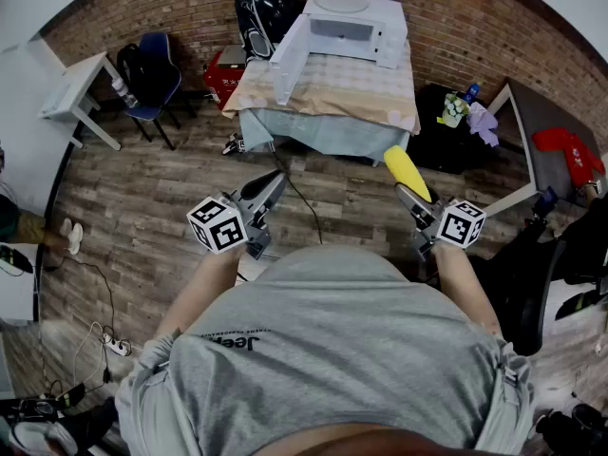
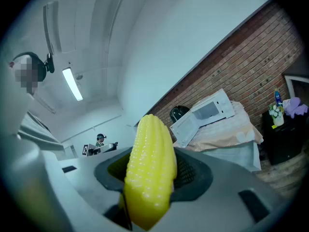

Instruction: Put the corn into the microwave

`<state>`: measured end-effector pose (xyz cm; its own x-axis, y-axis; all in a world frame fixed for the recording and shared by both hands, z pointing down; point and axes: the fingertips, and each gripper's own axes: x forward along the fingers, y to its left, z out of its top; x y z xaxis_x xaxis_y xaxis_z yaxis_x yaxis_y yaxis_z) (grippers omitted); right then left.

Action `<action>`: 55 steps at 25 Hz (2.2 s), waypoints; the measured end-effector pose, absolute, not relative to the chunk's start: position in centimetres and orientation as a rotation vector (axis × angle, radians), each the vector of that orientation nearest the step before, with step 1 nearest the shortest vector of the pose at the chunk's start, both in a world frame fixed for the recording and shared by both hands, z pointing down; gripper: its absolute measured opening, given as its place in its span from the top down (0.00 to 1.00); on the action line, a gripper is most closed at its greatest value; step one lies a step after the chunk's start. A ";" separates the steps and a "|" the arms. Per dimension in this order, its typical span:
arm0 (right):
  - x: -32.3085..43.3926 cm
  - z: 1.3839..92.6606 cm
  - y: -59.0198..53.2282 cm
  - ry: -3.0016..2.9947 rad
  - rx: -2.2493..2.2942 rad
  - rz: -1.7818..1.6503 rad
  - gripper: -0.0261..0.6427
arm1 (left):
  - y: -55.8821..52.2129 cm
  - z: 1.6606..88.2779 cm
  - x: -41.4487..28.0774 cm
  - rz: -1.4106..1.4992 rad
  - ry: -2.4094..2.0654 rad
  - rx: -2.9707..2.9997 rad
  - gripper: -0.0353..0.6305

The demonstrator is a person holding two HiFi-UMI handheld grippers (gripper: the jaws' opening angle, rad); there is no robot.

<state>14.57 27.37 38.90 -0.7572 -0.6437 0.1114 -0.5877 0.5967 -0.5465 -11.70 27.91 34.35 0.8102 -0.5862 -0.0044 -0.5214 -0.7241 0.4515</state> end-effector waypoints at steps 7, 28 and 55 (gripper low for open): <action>14.0 38.7 27.2 2.733 -1.064 -0.861 0.62 | 27.5 34.3 -12.5 -0.204 -0.820 2.571 0.90; 6.5 37.2 22.3 2.695 -1.086 -0.862 0.62 | 23.8 34.3 -21.5 -0.238 -0.809 2.570 0.90; 6.9 39.6 7.3 2.729 -0.912 -0.923 0.62 | 14.5 35.7 -21.4 -0.205 -1.000 2.515 0.90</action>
<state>6.94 7.30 39.65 -0.8114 -0.5795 0.0756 -0.5063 0.6325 -0.5862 -21.39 14.49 35.70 0.7299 -0.6833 0.0190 -0.6209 -0.6510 0.4368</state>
